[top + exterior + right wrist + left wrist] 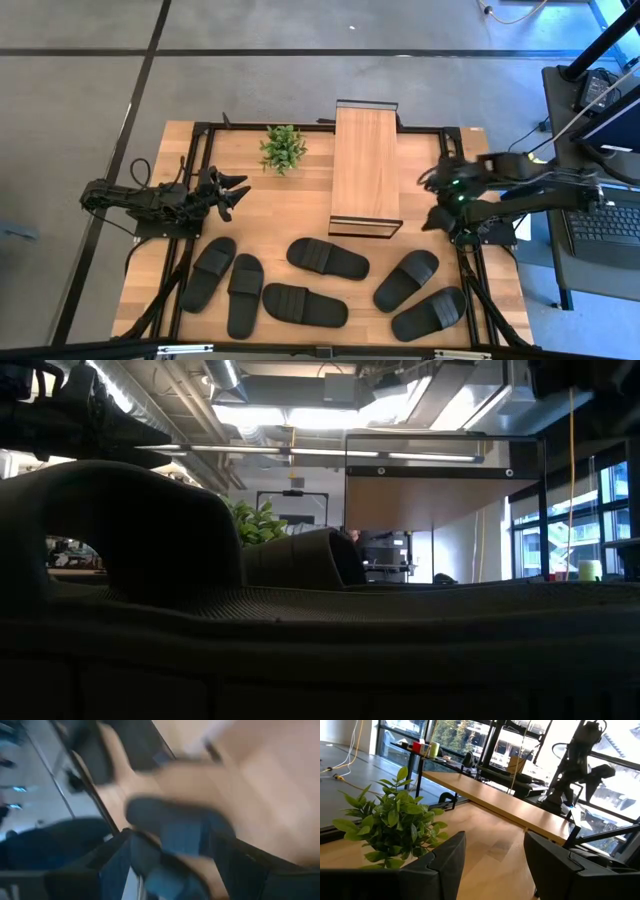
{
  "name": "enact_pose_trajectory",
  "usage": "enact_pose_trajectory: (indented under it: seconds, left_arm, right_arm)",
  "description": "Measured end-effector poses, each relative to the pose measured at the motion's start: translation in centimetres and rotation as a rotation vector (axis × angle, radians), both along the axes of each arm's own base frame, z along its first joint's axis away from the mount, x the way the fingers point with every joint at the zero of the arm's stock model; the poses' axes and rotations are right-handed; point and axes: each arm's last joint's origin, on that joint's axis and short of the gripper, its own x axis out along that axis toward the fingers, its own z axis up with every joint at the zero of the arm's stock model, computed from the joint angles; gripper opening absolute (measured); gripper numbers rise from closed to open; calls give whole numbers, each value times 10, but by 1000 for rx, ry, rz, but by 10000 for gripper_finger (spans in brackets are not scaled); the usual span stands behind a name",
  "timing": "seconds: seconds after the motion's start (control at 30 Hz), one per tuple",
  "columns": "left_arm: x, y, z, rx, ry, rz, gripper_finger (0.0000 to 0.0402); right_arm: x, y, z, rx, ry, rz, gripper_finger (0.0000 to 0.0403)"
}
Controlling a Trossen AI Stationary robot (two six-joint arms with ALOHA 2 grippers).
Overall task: Pick and place slides into the shelf
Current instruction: Put the black slide on the shelf
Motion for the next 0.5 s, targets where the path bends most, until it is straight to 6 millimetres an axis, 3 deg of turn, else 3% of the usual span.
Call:
enact_pose_trajectory:
  seconds: [0.13,0.5]
  left_arm:
    - [0,0,0,-1,0,0,195]
    - [0,0,0,-1,-1,0,195]
  right_arm:
    - [8,6,-24,60,99,63,262]
    - [20,28,-74,98,53,147,262]
